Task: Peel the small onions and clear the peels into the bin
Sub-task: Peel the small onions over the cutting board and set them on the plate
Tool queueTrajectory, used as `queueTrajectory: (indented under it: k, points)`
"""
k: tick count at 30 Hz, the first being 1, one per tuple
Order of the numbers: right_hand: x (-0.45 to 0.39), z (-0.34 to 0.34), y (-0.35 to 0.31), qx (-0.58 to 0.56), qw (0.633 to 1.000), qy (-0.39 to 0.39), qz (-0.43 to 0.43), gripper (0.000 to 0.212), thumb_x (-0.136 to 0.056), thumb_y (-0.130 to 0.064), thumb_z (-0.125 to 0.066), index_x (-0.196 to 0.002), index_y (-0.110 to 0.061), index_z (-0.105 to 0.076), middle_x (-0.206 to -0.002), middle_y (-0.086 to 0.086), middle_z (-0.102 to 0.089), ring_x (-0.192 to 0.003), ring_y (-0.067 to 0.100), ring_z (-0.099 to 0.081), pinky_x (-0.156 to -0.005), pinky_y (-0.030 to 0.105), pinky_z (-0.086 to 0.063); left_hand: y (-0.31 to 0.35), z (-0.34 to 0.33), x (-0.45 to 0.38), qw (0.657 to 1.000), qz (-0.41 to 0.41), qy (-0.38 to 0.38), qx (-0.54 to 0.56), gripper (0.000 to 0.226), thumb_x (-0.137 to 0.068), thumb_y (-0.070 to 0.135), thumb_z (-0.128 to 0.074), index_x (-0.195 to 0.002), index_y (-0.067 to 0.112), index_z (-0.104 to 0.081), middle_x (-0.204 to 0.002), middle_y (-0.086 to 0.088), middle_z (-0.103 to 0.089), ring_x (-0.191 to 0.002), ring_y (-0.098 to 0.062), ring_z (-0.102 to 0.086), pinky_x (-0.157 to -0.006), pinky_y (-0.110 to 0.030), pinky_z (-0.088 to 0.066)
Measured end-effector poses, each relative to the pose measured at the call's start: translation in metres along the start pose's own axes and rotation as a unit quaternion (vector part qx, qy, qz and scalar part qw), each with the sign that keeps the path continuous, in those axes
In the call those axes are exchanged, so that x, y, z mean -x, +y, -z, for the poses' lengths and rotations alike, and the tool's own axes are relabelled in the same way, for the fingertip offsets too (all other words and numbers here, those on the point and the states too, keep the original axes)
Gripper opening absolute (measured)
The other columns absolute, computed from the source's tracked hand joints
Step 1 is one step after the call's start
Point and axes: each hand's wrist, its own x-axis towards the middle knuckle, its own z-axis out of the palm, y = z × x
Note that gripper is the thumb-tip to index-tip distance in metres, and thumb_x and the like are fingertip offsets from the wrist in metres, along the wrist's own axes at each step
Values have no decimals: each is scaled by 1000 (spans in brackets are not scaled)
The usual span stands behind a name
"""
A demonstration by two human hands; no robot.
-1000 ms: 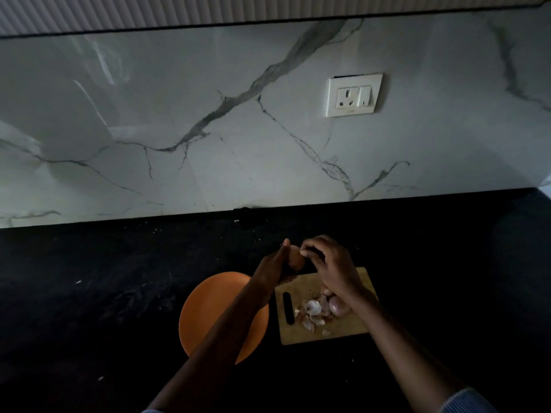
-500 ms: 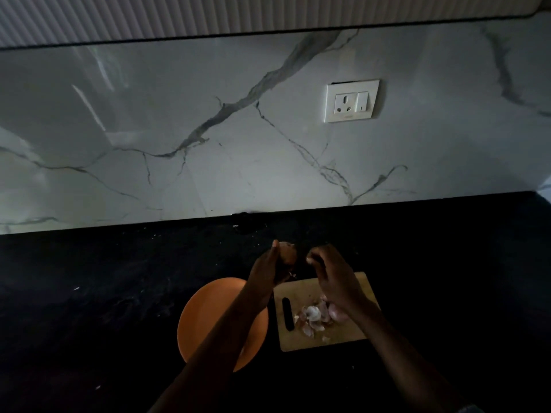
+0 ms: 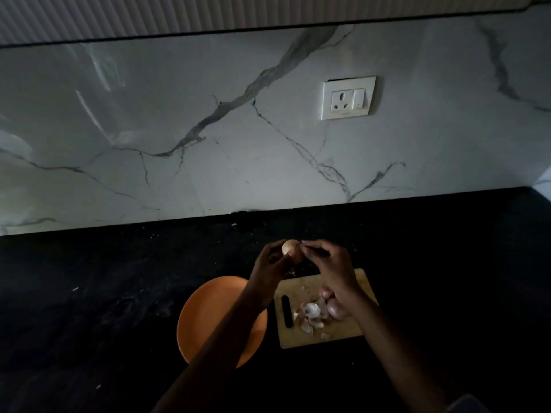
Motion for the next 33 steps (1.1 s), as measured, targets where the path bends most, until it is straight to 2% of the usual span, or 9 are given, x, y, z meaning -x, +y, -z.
queueTrajectory:
  k: [4, 9, 13, 18, 21, 26, 29, 33]
  points:
    - [0, 2, 3, -12, 1000, 0, 0, 15, -89, -18, -74, -104, -20, -77, -100, -7, -76, -94, 3, -71, -78, 13, -53, -2, 1, 1, 1000, -11, -3, 22, 51, -81, 18, -75, -126, 4, -57, -119, -23, -66, -103, -28, -66, -88, -41, -53]
    - [2, 2, 1, -14, 999, 15, 28, 24, -88, -13, -75, -109, -24, -71, -97, -6, -76, -95, 5, -72, -81, 21, -58, -1, 2, 3, 999, -21, -22, 30, 52, -83, 19, -72, -128, -1, -55, -122, -25, -65, -105, -29, -64, -87, -40, -51]
    - [5, 1, -2, 30, 998, 35, 50, 27, -87, -14, -75, -109, -27, -65, -93, -11, -75, -91, 0, -70, -78, 17, -55, -3, 6, 2, 998, 2, -40, 47, 42, -95, 17, -60, -133, 0, -52, -128, -23, -63, -108, -25, -65, -90, -37, -52]
    - [6, -1, -3, 80, 994, 28, 71, 28, -86, -7, -74, -105, -25, -65, -93, -12, -71, -86, -2, -67, -72, 9, -51, -4, 7, 0, 997, 18, -63, 46, 47, -95, 25, -57, -137, 3, -51, -133, -23, -59, -115, -28, -62, -103, -42, -48]
    - [6, 1, 0, 115, 990, 26, 70, 28, -84, -6, -75, -103, -24, -67, -92, -12, -69, -87, -5, -65, -70, 4, -47, -6, 6, 1, 996, 34, -65, 53, 45, -97, 22, -53, -138, 2, -50, -133, -22, -60, -114, -27, -61, -102, -39, -49]
    - [7, 12, 8, 131, 990, 42, 36, 21, -88, -5, -72, -101, -21, -69, -92, -12, -69, -88, -4, -64, -71, 2, -45, -10, 10, 0, 992, 71, -46, 92, 31, -104, 15, -42, -131, 11, -58, -120, -11, -68, -107, -24, -65, -98, -37, -49]
    - [5, 18, 14, 163, 987, 8, 3, 14, -94, -15, -68, -105, -22, -71, -97, -10, -72, -87, 0, -66, -68, 5, -47, -9, 12, -2, 990, 86, -31, 108, 29, -104, 15, -41, -122, 15, -63, -118, -11, -69, -105, -24, -65, -97, -38, -49]
    - [12, 25, 20, 236, 965, -109, -40, 18, -97, -17, -64, -113, -17, -70, -102, -2, -73, -67, -4, -61, -58, 9, -43, -12, 15, -5, 990, 92, -15, 105, 31, -104, 15, -40, -126, 11, -61, -126, -19, -64, -111, -29, -61, -101, -41, -46]
